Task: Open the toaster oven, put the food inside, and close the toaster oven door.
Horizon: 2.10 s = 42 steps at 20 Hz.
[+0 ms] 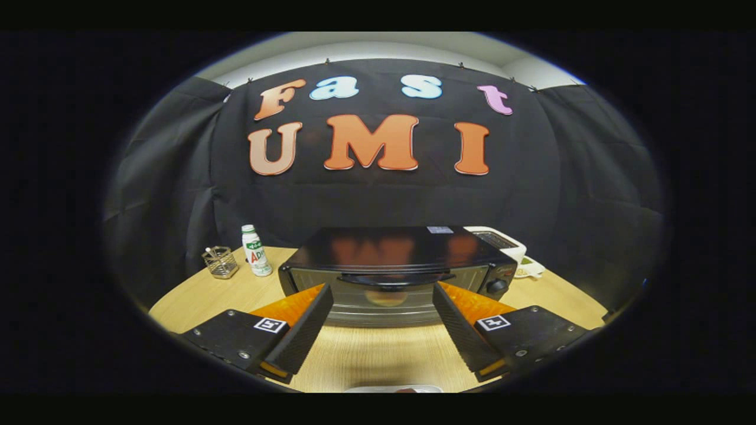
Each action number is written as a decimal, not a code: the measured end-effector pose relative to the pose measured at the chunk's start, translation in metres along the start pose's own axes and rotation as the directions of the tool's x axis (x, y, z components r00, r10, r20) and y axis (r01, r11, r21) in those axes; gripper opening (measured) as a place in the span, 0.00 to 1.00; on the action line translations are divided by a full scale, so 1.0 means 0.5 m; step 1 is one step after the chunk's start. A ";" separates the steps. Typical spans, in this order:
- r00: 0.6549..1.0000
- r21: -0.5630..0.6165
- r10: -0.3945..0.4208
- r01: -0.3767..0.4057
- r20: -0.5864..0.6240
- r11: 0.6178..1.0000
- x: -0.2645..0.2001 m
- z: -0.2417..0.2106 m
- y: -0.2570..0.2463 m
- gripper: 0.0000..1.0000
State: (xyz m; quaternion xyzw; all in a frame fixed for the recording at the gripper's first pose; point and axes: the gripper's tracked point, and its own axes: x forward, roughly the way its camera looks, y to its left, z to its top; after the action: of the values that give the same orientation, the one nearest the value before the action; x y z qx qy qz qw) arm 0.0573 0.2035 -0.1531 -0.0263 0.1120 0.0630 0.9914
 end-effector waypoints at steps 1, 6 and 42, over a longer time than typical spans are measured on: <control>1.000 0.002 0.004 -0.004 0.011 1.000 -0.011 0.016 -0.002 1.00; 0.998 0.000 0.015 -0.015 0.059 1.000 -0.092 0.073 -0.026 1.00; 0.986 -0.011 -0.045 0.048 0.162 0.999 -0.291 0.123 -0.113 1.00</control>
State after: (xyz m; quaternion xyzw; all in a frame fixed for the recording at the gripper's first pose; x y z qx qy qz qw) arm -0.0625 0.1342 -0.0583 -0.0311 0.0302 0.0427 0.9981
